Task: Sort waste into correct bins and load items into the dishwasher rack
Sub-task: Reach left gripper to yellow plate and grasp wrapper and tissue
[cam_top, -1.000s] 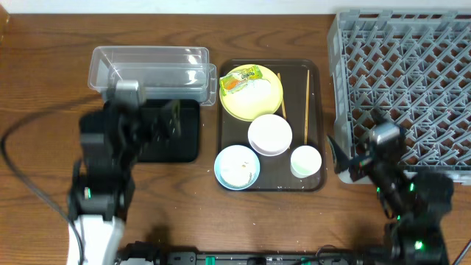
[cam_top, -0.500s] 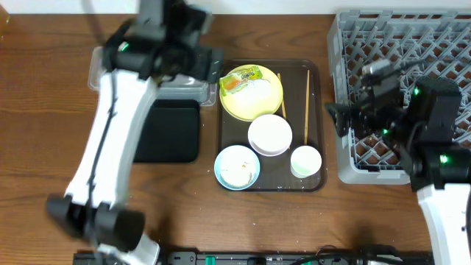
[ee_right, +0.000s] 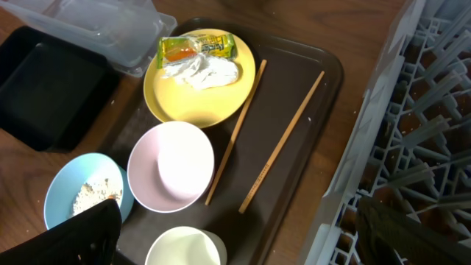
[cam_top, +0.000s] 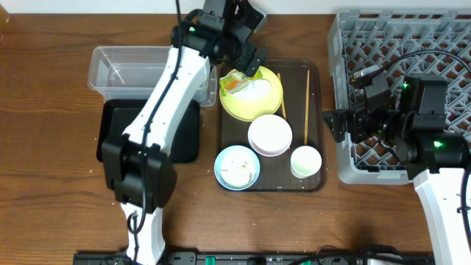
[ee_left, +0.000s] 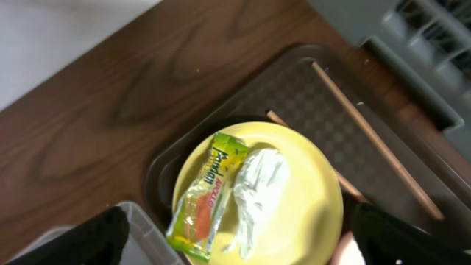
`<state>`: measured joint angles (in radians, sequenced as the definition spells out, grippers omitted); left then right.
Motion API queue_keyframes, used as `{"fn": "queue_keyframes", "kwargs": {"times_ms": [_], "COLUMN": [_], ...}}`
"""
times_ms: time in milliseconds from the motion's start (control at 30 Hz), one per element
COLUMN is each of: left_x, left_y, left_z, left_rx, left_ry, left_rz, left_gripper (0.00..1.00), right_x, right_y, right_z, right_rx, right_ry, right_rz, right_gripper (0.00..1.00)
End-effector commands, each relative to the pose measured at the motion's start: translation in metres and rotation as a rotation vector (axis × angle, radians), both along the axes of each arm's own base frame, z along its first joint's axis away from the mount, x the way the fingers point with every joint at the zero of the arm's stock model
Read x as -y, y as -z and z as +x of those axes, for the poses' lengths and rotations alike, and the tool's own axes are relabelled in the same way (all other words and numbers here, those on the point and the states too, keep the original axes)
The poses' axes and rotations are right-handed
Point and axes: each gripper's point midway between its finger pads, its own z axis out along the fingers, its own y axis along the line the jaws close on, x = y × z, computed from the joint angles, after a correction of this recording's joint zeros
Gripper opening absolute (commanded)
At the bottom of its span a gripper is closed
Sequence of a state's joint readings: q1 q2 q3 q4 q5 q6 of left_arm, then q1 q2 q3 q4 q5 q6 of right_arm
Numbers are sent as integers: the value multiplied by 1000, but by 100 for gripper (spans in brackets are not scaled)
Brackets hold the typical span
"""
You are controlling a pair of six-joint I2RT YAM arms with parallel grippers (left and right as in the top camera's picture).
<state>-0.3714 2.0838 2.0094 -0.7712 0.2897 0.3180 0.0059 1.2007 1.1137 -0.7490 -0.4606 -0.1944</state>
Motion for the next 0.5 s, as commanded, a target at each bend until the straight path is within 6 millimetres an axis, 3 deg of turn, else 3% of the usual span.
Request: {"fn": "queue_keyframes", "kwargs": {"times_ms": [0, 467], "left_x": [4, -1], "left_y": [19, 116], "left_z": [8, 12], "left_rx": [2, -120], "left_ry": [54, 127], "left_rz": [32, 161], "left_gripper": [100, 100], "right_x": [-5, -2], "right_y": [-5, 2], "right_z": [0, -6], "right_rx": [8, -33], "right_ry": [-18, -8], "right_rz": [9, -2], "right_gripper": [99, 99]}}
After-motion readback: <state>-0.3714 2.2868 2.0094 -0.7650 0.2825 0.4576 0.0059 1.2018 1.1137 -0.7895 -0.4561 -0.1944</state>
